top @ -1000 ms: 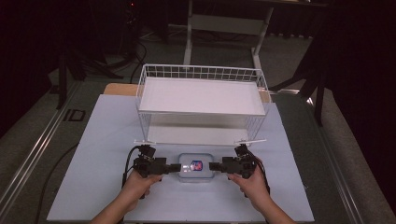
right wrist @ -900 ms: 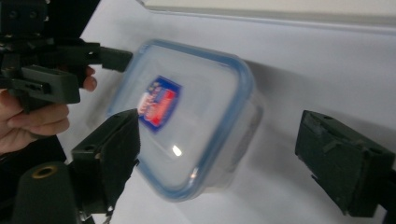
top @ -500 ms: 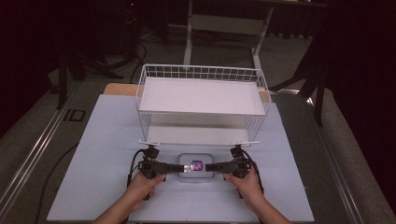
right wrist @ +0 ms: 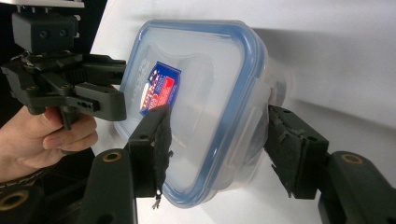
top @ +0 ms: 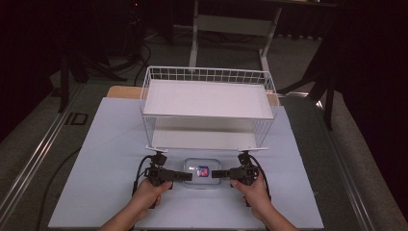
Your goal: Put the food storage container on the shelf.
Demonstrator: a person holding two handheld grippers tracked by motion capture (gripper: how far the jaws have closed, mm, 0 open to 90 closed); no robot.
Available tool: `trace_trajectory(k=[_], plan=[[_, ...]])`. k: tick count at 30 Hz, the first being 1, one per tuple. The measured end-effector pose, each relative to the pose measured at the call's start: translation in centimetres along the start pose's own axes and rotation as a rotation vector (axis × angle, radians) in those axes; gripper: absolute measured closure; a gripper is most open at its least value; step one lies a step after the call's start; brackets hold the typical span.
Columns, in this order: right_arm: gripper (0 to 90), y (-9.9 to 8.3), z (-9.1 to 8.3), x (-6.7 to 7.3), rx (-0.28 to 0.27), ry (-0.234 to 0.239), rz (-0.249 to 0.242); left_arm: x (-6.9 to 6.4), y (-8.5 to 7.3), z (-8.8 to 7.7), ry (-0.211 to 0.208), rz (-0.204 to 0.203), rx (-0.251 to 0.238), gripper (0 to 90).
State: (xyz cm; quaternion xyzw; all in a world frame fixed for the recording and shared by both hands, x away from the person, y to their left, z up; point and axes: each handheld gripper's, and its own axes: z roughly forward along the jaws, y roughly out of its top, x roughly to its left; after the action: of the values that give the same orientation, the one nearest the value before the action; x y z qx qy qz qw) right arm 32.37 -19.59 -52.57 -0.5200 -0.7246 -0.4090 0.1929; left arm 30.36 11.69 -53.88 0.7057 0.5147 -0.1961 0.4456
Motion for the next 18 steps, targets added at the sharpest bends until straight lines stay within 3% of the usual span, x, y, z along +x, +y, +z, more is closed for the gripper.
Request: trace_trajectory(k=[2, 4, 7, 10, 18], plan=[[43.9, -0.2, -0.1, 0.0, -0.009, -0.003, 0.0, -0.1, -0.1, -0.1, 0.002, 0.017, 0.002, 41.7], [44.9, -0.3, -0.2, 0.1, -0.015, -0.003, 0.002, -0.1, -0.1, -0.2, -0.002, 0.008, -0.006, 45.3], [47.7, -0.8, -0.5, 0.4, -0.038, -0.001, -0.035, -0.5, -0.6, -0.6, 0.006, 0.029, -0.027, 47.9], [48.5, -1.0, -0.6, 0.4, -0.045, 0.004, -0.03, -0.9, -0.7, -0.6, 0.019, 0.039, -0.027, 48.5], [50.2, -1.9, -1.1, 1.1, -0.07, -0.005, -0.08, -1.6, -1.1, -0.9, 0.041, 0.068, -0.03, 52.1]])
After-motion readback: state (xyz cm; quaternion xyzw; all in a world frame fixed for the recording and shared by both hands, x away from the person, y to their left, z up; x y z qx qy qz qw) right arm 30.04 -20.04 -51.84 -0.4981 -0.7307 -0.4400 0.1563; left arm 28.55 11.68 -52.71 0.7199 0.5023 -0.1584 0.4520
